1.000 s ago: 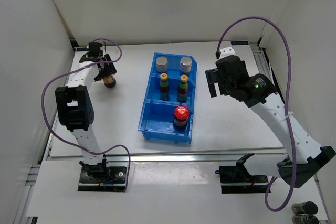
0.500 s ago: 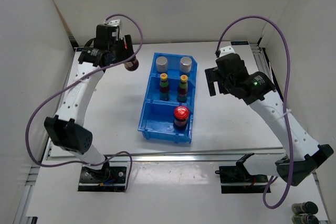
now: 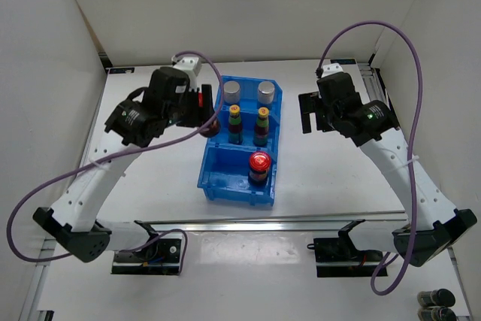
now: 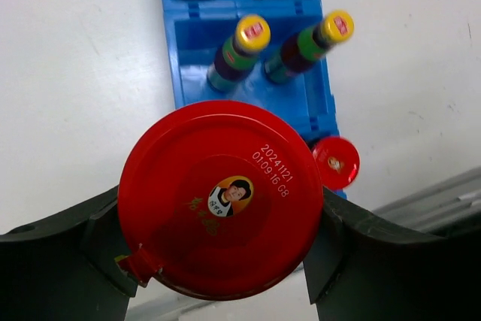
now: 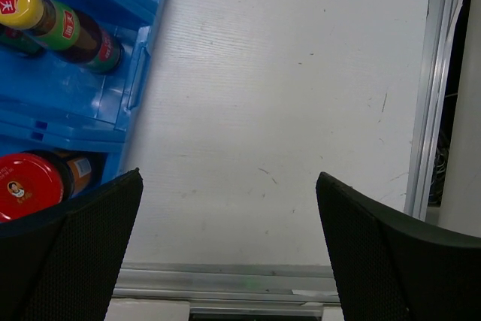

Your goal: Organize the condiment bottles

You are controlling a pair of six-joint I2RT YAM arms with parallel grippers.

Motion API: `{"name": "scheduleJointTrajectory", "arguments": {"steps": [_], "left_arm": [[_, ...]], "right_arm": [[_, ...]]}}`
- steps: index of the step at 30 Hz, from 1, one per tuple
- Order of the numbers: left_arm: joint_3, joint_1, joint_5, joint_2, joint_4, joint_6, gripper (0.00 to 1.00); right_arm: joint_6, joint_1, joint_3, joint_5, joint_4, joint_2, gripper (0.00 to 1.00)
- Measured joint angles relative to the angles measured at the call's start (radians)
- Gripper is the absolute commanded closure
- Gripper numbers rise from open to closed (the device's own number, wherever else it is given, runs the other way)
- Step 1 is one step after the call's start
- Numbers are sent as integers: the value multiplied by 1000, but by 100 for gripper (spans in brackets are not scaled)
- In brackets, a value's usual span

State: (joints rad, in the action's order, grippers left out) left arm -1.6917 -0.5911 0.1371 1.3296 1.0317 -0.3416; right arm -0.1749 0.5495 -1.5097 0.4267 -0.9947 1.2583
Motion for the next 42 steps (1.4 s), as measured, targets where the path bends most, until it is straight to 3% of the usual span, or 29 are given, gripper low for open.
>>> {"name": "scheduleJointTrajectory", "arguments": {"steps": [9, 16, 30, 39, 40, 41, 42], "left_arm": [[330, -170, 54, -71, -30, -100, 89], [488, -190, 92, -58, -146, -129, 89], [572, -190, 101, 82, -330, -164, 86], [634, -193, 97, 135, -383, -211, 73], [640, -193, 97, 135, -391, -217, 66], [644, -194, 97, 135, -398, -223, 48], [646, -194, 98, 135, -402, -228, 40]], "right_arm": [[-17, -19, 0, -18, 3, 0, 1], [-26, -19, 0, -25, 3, 0, 1], [-27, -27, 0, -30, 3, 0, 1], [-27, -29, 0, -30, 3, -2, 1], [-27, -29, 0, -30, 3, -3, 1], [-27, -29, 0, -30, 3, -3, 1], [-27, -29, 0, -30, 3, -5, 1]]}}
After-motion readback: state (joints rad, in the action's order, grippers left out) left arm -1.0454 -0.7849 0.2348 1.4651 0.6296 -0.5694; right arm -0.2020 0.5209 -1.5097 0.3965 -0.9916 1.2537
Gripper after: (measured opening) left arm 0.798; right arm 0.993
